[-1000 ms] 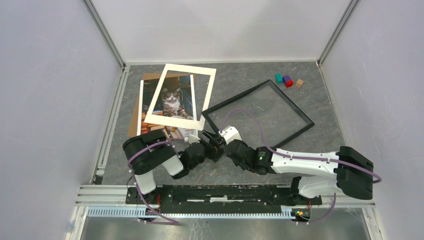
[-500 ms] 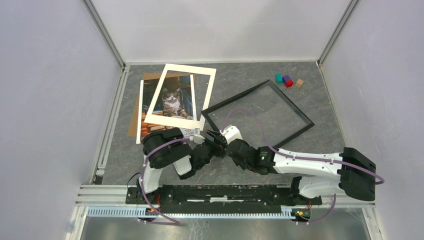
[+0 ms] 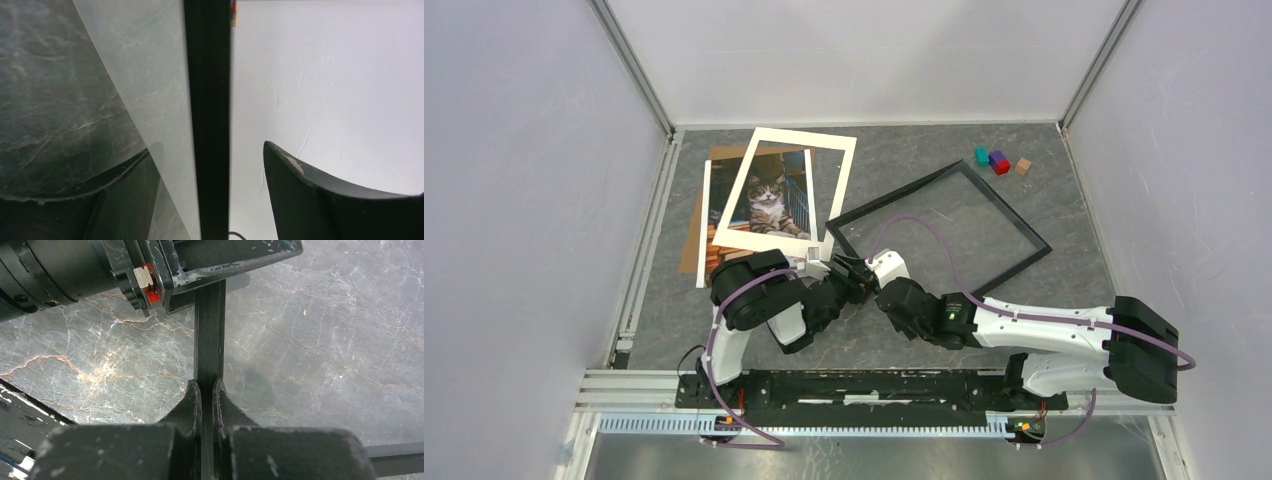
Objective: Put the photo into the frame
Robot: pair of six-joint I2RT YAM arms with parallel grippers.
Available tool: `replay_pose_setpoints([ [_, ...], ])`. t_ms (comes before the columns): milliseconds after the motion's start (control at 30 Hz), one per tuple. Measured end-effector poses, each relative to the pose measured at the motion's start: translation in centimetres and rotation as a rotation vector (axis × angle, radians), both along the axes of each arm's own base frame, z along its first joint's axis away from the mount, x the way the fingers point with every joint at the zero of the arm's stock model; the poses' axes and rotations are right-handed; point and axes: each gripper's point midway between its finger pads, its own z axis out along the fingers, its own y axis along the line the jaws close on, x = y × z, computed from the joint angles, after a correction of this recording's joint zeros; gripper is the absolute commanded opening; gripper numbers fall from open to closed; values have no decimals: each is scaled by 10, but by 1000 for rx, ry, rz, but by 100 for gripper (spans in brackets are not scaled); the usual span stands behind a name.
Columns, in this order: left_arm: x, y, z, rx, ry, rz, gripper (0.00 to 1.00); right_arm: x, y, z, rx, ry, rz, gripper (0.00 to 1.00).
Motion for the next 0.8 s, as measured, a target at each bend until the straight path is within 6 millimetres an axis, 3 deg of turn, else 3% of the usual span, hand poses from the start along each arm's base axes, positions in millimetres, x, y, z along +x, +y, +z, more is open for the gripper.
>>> replay_pose_setpoints([
  [200, 0, -2, 18, 41, -92, -29, 66, -1, 0, -1, 1, 7, 4, 9],
  [400, -3, -4, 17, 74, -114, -53, 58, -4, 1, -2, 7, 24, 6, 21],
  [467, -3, -4, 15, 86, -114, -56, 56, -4, 1, -2, 10, 28, 5, 27],
  [600, -5, -5, 12, 103, -117, -75, 53, -7, 4, -3, 23, 46, 11, 50],
  [800, -9, -8, 13, 134, -148, -127, 50, -12, 0, -2, 0, 70, 21, 70],
])
